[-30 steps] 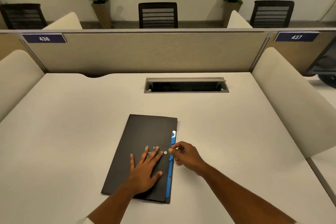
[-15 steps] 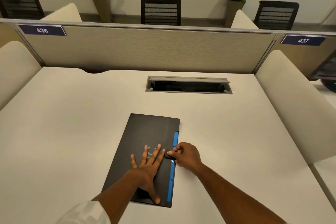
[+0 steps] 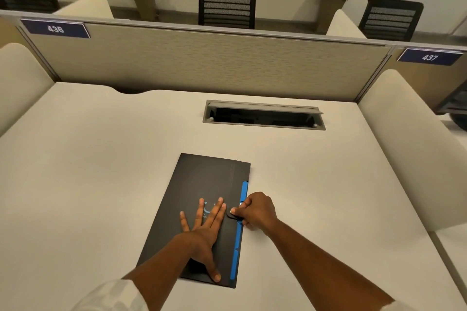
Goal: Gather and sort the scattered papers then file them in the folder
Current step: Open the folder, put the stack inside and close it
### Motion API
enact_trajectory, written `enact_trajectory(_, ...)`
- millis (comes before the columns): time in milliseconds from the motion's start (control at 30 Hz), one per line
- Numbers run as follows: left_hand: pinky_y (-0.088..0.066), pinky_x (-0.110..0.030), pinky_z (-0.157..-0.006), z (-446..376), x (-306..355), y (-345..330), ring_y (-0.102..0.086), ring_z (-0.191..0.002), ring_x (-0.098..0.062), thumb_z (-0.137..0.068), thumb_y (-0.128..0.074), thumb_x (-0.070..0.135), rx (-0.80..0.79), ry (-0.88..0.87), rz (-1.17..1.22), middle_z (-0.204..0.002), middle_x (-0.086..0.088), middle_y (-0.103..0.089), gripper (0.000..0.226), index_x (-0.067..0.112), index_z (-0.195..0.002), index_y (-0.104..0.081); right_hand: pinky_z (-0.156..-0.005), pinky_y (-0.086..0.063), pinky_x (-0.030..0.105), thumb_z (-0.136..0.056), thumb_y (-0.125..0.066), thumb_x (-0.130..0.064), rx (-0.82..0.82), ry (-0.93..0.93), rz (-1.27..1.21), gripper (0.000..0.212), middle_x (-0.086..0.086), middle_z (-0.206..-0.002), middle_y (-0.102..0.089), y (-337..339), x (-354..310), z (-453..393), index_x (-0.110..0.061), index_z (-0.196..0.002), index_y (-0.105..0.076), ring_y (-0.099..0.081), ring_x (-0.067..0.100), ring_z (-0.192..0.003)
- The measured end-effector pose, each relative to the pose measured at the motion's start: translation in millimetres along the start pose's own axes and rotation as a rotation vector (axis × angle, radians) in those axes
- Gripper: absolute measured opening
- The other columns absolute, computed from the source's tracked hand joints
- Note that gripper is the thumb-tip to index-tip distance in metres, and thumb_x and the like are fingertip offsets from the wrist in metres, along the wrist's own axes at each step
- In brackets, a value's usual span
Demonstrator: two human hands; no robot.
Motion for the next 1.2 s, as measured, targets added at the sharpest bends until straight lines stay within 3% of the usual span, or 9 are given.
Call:
enact_trajectory(167,0.029,-0.076,-0.090,0,1,1,0.061,-0.115,-0.032,-0.039,-0.086,0.068,-0.003,0.006,0.006,-0.129,0.018,0.063,0.167,0.039,-0.125,0.053,-0.079,-0.063,0.035,-0.079,-0.083,-0.045,-0.007,0.002,-0.006,0.034,0.003,-0.072,-0.077,1,-1,1,-0.020,-0.065,-0.065,-0.076,0.017,-0.070)
enact_trajectory(267,0.029,-0.076,-0.091,0,1,0,0.061,-0.116,-0.033,-0.039,-0.086,0.068,-0.002,0.010,0.008,-0.130,0.017,0.063,0.166,0.039,-0.125,0.053,-0.077,-0.064,0.037,-0.079,-0.083,-0.045,0.007,0.008,0.005,0.033,0.005,-0.076,-0.076,-1,1,2,-0.014,-0.080,-0.072,-0.075,0.018,-0.071)
enact_trajectory(667,0.027,-0.077,-0.092,-6,-1,-5,0.061,-0.116,-0.031,-0.036,-0.086,0.070,0.031,0.000,0.042,-0.128,0.019,0.063,0.167,0.040,-0.124,0.053,-0.062,-0.043,0.020,-0.077,-0.081,-0.052,0.134,0.041,0.065,0.035,-0.008,-0.083,-0.064,-7,-1,14,-0.027,-0.085,-0.058,-0.061,0.009,-0.076)
enact_trajectory(833,0.029,-0.075,-0.093,-6,-7,-13,0.059,-0.121,-0.024,-0.028,-0.083,0.076,0.131,-0.044,0.104,-0.136,0.025,0.055,0.167,0.046,-0.131,0.045,-0.063,-0.048,0.023,-0.073,-0.079,-0.060,0.159,0.012,-0.014,0.040,-0.011,-0.081,-0.064,-5,4,14,-0.029,-0.083,-0.056,-0.061,0.010,-0.074)
enact_trajectory(967,0.029,-0.071,-0.097,-6,-15,-26,0.051,-0.130,-0.021,-0.028,-0.074,0.086,0.275,-0.081,0.106,-0.145,0.027,0.045,0.160,0.049,-0.139,0.035,-0.076,-0.058,0.033,-0.076,-0.070,-0.071,0.125,0.002,-0.085,0.047,-0.006,-0.083,-0.069,-2,9,15,-0.026,-0.088,-0.061,-0.068,0.014,-0.079)
enact_trajectory(1100,0.027,-0.066,-0.103,-2,-14,-42,0.044,-0.136,-0.018,-0.037,-0.063,0.093,0.375,-0.091,0.104,-0.150,0.025,0.039,0.148,0.048,-0.144,0.028,-0.058,-0.041,0.020,-0.072,-0.073,-0.071,0.185,0.046,0.026,0.049,-0.012,-0.086,-0.064,-6,10,26,-0.029,-0.093,-0.056,-0.061,0.008,-0.077)
enact_trajectory(1200,0.018,-0.062,-0.112,5,-17,-50,0.033,-0.144,-0.019,-0.055,-0.051,0.093,0.452,-0.050,0.125,-0.153,0.022,0.035,0.128,0.042,-0.150,0.019,-0.062,-0.043,0.021,-0.082,-0.068,-0.064,0.232,0.068,0.071,0.041,-0.010,-0.090,-0.061,-16,7,35,-0.029,-0.097,-0.054,-0.059,0.008,-0.080)
Point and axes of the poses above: each hand's wrist, its own z-axis away from the middle knuckle, its own y-axis out of the back of the hand, x = y × z, the point moved 1 cm from there along -z, towards the middle knuckle
